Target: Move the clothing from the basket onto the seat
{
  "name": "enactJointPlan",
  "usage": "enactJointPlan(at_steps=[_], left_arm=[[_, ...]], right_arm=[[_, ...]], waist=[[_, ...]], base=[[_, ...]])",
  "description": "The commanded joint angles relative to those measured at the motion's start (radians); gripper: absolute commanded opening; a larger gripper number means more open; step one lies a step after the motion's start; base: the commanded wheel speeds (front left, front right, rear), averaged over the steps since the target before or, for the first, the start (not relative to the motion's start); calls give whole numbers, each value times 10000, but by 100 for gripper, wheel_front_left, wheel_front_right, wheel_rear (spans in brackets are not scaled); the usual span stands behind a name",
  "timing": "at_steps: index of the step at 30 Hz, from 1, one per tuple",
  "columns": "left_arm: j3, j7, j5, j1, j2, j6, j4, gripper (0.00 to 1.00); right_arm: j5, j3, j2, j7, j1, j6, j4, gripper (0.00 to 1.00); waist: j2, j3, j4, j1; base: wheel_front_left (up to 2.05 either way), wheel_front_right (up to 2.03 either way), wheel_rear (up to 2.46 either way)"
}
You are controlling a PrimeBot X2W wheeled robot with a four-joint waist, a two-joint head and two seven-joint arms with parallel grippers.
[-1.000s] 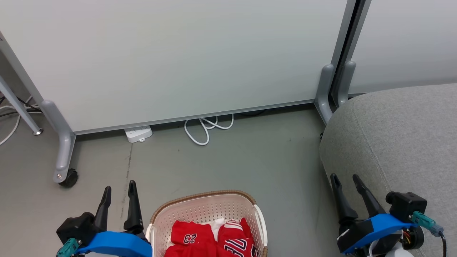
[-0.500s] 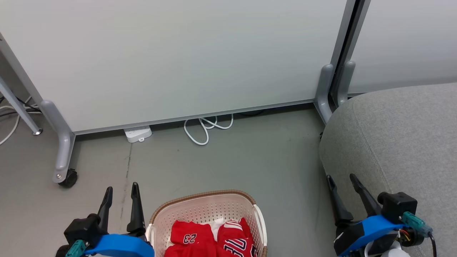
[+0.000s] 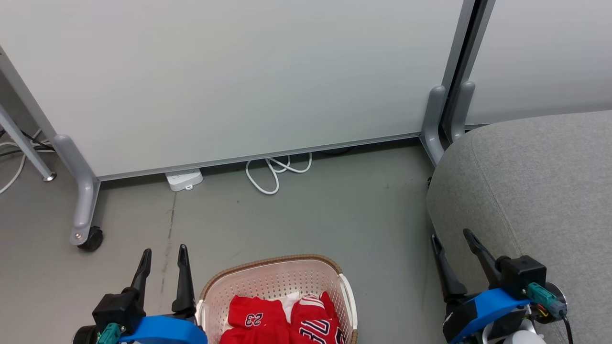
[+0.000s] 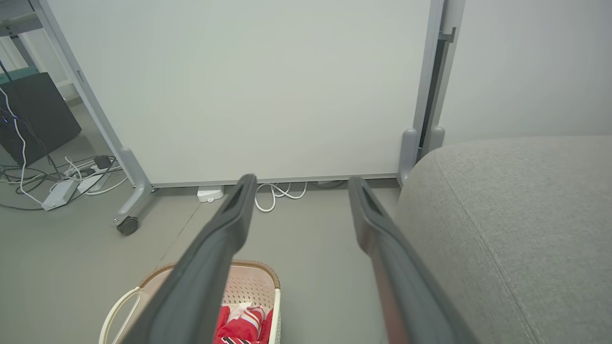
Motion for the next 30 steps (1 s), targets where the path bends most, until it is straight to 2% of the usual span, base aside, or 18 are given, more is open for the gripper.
enactJointPlan(at_steps=[1, 10, 19, 30], left_arm=[[45, -93, 127, -23, -3, 33, 13, 100], [-62, -247, 133, -9, -4, 192, 17, 100], [-151, -246, -511, 22, -6, 350, -52, 100], [-254, -246, -411, 56, -7, 479, -151, 100]], right_arm=[[-245, 38, -65, -120, -78, 20, -9, 100], [-789, 86, -68, -206, -81, 14, -5, 100], [-709, 70, -67, -151, -26, 14, -74, 100], [-668, 107, -67, -132, -92, 14, -48, 100]], waist=[[0, -3, 1, 0], [0, -15, 2, 0], [0, -23, 11, 0], [0, 13, -23, 0]], base=[[0, 0, 0], [0, 0, 0], [0, 0, 0], [0, 0, 0]])
